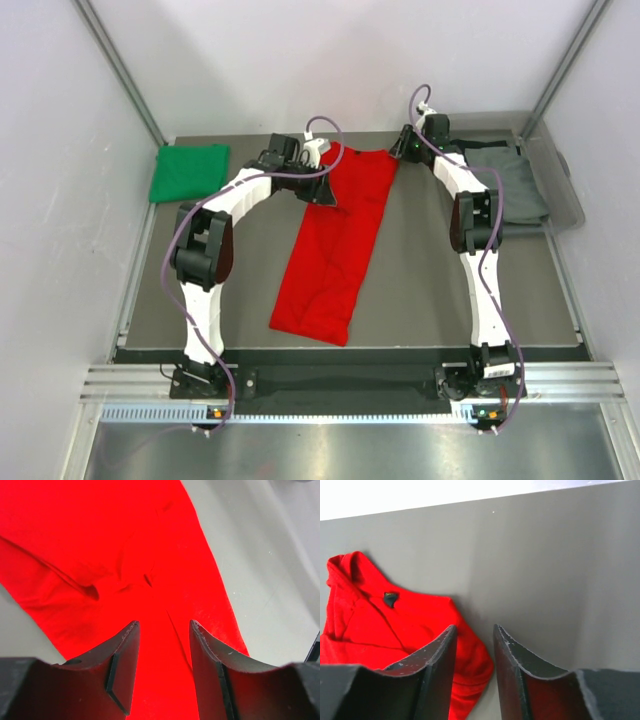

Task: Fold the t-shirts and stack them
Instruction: Fold the tshirt

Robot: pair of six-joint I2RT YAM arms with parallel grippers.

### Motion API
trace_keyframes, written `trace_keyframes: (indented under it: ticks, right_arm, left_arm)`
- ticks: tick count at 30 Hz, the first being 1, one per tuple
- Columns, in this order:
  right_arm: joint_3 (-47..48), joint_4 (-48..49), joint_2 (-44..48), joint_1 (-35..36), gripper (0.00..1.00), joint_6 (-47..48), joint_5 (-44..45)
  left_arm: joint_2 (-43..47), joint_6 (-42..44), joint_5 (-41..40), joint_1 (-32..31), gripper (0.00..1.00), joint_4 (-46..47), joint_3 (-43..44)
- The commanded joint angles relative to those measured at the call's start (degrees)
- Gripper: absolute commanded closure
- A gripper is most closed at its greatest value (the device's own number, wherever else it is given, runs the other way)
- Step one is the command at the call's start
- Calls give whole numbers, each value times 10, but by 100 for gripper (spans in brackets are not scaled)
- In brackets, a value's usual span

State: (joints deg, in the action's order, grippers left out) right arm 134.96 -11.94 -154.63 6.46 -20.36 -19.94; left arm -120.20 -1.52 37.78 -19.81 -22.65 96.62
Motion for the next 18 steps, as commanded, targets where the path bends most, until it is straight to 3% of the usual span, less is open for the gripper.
trace_keyframes:
  ticks: [1,4,6,8,18]
  right_arm:
    - [-19,-30,20,5,64,-6,-13]
    - [-25,-38,19,4,67,-13,-18]
    - [-27,-39,19,4,88,-15,-17]
    - [-26,-38,19,4,100,-18,-12]
    - [-22,-16,24,-21,100,-27,21]
  left_arm:
    - [31,8,3,1,51,23,-10]
    - [32,7,4,2,51,24,-12]
    - [32,8,5,2,51,24,-11]
    - [32,7,4,2,51,24,-12]
    - [32,10,-37,4,51,35,-19]
